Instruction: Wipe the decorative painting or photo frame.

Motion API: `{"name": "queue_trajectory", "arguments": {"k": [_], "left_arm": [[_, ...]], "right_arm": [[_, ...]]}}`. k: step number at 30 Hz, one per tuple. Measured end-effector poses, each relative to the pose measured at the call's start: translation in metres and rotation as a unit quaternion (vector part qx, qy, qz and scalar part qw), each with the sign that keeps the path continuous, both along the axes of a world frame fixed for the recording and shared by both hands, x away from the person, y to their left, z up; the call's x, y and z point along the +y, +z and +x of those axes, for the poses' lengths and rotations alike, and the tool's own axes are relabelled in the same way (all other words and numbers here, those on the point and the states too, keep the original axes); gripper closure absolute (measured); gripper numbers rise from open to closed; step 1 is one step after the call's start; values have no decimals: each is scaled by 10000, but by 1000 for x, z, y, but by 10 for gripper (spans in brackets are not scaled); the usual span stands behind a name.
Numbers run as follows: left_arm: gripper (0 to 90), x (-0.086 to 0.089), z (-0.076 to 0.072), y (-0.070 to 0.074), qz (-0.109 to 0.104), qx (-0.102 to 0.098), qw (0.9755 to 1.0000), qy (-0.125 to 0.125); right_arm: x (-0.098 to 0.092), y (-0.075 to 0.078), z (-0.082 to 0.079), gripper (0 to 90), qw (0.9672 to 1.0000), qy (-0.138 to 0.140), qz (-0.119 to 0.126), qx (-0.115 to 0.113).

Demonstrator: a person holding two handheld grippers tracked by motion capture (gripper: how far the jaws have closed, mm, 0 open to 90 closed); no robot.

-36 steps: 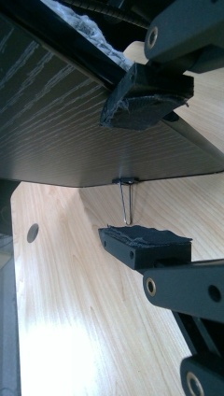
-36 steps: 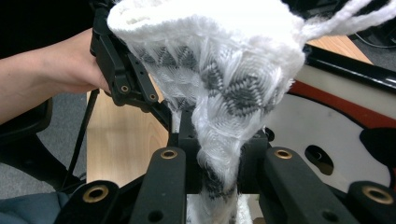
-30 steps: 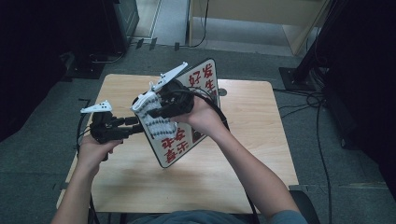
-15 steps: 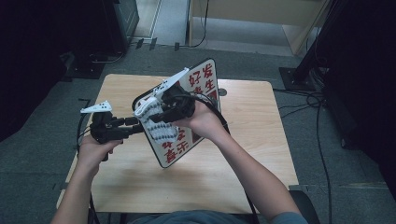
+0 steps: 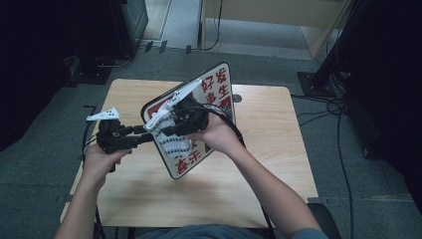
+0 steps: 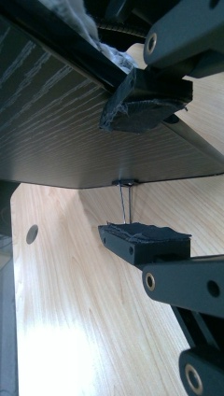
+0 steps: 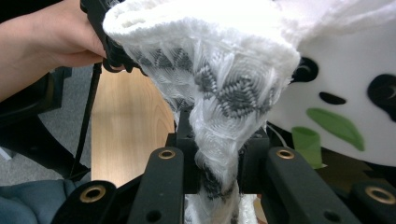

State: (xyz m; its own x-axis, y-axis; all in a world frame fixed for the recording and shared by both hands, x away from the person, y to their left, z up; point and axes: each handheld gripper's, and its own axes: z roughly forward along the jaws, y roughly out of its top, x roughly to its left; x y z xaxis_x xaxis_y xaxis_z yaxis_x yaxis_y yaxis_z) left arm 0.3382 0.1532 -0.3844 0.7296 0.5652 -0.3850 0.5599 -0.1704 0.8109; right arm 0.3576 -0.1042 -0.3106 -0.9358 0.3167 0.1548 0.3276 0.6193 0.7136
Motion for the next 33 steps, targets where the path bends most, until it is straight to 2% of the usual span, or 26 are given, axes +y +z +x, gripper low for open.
{"name": "queue_trajectory", "arguments": {"k": [10, 24, 33], "left_arm": [[433, 0, 0, -1, -29, 81, 10000, 27], [436, -1, -1, -1, 15, 82, 10000, 13], [435, -2, -1, -1, 24, 99, 9999, 23]], "right_arm": [[0, -8, -2, 764, 10000, 18, -21, 54], [-3, -21, -5, 775, 9999, 23, -6, 170], [-4, -31, -7, 768, 9999, 59, -14, 143]]}}
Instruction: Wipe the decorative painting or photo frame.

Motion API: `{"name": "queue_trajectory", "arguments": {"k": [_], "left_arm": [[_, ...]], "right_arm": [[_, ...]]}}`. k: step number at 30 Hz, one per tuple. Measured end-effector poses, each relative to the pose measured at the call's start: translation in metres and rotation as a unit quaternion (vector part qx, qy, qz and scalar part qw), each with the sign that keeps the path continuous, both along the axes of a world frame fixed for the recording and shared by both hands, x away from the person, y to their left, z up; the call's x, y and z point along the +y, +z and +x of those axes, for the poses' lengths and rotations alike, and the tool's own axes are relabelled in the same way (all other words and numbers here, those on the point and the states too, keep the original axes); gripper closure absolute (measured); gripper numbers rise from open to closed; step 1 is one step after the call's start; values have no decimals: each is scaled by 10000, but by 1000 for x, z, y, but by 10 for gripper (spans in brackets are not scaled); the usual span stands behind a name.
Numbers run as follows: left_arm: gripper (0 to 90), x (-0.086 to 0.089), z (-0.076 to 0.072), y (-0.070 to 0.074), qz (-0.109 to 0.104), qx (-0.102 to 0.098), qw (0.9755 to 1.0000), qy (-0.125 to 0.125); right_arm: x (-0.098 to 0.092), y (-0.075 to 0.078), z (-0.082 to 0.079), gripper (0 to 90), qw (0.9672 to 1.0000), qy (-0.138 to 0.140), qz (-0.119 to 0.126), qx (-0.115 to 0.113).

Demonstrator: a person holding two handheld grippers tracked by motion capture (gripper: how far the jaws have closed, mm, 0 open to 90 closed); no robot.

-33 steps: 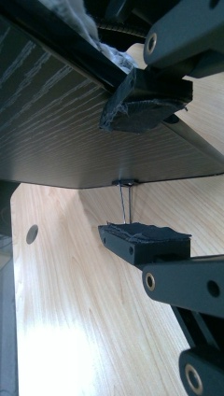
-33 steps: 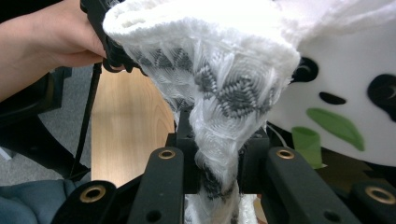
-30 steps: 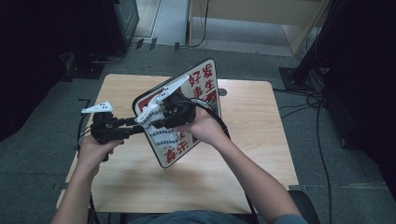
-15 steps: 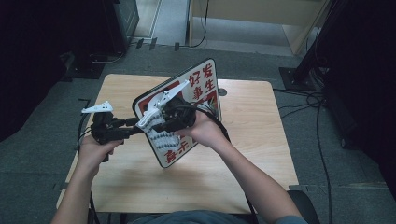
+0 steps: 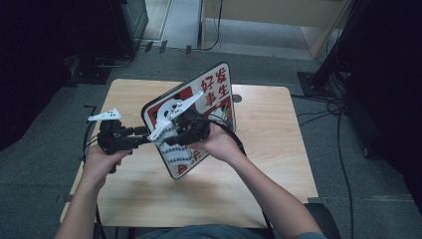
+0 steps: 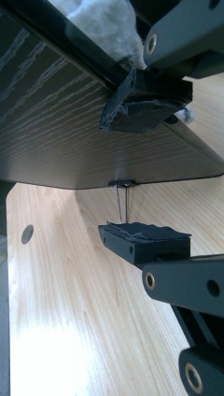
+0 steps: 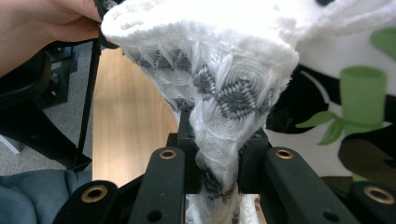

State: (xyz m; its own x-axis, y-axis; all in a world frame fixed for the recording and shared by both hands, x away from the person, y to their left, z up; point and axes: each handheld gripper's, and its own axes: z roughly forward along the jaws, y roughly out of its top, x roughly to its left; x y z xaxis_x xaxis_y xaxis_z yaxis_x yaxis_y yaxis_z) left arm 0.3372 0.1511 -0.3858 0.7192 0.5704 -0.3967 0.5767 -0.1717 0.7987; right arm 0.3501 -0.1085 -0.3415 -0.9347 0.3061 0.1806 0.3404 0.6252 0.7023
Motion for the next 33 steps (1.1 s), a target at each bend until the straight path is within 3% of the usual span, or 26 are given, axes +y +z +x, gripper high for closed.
{"name": "queue_trajectory", "arguments": {"k": [18, 33], "left_arm": [[441, -1, -1, 0, 42, -1, 10000, 9], [426, -1, -2, 0, 96, -21, 10000, -1]], "right_arm": [[-4, -16, -3, 770, 9999, 12, 101, 120], [-6, -34, -8, 770, 9999, 39, -32, 139]]}}
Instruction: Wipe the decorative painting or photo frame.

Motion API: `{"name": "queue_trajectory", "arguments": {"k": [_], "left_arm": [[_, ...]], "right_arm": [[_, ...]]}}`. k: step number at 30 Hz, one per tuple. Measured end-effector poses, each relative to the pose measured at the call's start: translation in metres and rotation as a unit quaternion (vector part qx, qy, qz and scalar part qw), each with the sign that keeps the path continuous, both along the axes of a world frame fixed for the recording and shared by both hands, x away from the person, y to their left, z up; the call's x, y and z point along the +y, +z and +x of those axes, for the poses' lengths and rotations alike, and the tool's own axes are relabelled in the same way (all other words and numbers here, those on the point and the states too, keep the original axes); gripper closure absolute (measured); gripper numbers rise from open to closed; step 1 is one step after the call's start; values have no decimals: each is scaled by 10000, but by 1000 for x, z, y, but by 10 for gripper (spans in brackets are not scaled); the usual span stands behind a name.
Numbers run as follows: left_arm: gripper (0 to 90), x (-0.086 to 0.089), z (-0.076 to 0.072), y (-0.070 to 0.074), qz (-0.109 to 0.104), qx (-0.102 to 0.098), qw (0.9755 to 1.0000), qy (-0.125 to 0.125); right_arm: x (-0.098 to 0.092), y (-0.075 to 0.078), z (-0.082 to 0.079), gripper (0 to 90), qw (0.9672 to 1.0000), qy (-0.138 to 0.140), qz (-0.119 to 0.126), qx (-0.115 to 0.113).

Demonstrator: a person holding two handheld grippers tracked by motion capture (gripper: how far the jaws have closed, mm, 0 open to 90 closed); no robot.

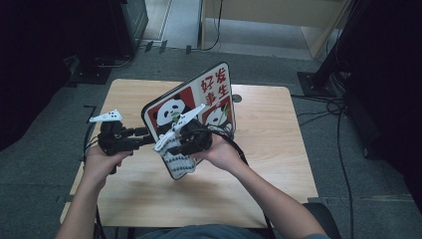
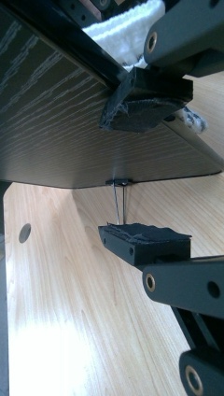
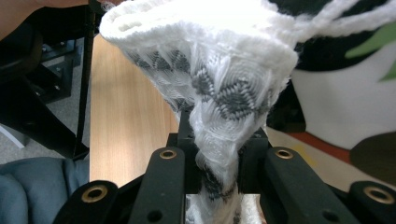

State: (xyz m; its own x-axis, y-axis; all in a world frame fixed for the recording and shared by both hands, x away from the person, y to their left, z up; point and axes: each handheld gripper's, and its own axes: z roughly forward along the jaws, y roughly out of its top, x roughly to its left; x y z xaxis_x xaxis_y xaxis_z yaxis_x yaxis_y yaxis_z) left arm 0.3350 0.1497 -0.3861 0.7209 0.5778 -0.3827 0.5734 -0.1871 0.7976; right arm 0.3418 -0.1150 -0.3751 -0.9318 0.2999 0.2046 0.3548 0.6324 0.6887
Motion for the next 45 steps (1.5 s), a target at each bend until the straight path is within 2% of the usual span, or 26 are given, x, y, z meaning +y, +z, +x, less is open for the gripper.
{"name": "queue_trajectory", "arguments": {"k": [6, 11, 19, 32, 45], "left_arm": [[422, 0, 0, 0, 6, -2, 10000, -4], [419, 0, 0, 0, 0, -2, 10000, -16], [416, 0, 0, 0, 13, 2, 10000, -21], [414, 0, 0, -1, -15, 46, 10000, -18], [406, 1, 0, -1, 2, 46, 10000, -30]], "right_arm": [[-3, -10, 0, 770, 9999, -42, -36, 157], [-5, -16, -3, 770, 9999, -87, -34, 119], [-7, -30, -7, 771, 9997, -145, -41, 198], [-9, -53, -11, 771, 9989, -121, -293, 349], [-9, -66, -14, 770, 9982, -144, -399, 436]]}}
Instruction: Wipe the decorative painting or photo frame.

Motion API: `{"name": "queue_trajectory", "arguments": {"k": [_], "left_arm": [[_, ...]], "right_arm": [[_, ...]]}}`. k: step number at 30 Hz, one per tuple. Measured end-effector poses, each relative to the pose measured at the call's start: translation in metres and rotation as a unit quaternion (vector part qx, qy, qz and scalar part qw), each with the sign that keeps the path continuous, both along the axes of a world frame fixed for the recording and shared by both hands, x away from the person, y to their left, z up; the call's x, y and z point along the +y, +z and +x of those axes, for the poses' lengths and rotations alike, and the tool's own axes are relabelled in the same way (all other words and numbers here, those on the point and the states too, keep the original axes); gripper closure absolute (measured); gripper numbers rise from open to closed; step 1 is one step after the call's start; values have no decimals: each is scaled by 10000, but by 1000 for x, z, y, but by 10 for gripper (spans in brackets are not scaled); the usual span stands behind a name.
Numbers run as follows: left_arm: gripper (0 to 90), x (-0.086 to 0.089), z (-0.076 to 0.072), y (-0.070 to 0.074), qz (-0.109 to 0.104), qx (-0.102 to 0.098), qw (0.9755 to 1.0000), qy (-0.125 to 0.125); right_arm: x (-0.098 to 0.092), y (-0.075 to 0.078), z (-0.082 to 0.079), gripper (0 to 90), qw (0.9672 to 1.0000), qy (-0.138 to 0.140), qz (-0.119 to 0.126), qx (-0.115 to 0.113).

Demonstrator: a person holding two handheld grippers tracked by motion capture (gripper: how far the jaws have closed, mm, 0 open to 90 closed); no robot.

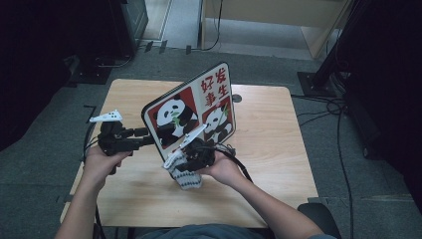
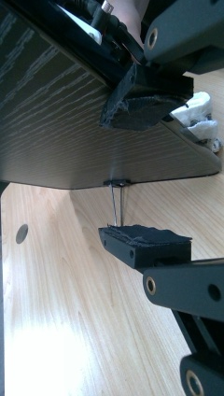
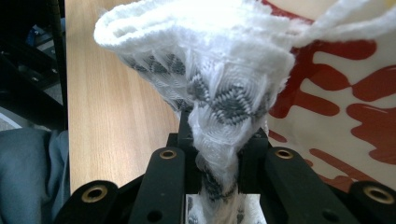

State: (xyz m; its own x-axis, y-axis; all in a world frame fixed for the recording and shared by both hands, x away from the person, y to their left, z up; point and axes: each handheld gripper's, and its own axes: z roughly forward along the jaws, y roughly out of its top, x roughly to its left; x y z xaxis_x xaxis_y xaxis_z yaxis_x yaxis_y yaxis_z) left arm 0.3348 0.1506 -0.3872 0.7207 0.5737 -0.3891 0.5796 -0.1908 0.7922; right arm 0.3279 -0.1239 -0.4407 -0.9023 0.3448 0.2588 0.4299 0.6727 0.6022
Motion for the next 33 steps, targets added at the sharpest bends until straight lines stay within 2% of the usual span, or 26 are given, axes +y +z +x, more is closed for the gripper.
{"name": "queue_trajectory", "arguments": {"k": [12, 22, 28, 31, 33], "left_arm": [[382, 3, 0, 1, -40, -26, 10000, 13], [370, 6, -3, 4, 19, 0, 10000, 77], [364, 9, -7, 9, 82, -80, 9999, 63], [355, 12, -10, 11, -15, -135, 9999, 19], [358, 12, -14, 15, 0, -198, 9998, 28]], "right_arm": [[0, 8, -2, 782, 10000, 41, 19, 83], [0, 25, -5, 787, 9999, 123, 60, -35], [-1, 36, -3, 785, 9999, 87, 113, -41], [-1, 41, -2, 785, 9999, 77, 147, -22], [-1, 45, -1, 786, 9999, 71, 135, 11]]}}
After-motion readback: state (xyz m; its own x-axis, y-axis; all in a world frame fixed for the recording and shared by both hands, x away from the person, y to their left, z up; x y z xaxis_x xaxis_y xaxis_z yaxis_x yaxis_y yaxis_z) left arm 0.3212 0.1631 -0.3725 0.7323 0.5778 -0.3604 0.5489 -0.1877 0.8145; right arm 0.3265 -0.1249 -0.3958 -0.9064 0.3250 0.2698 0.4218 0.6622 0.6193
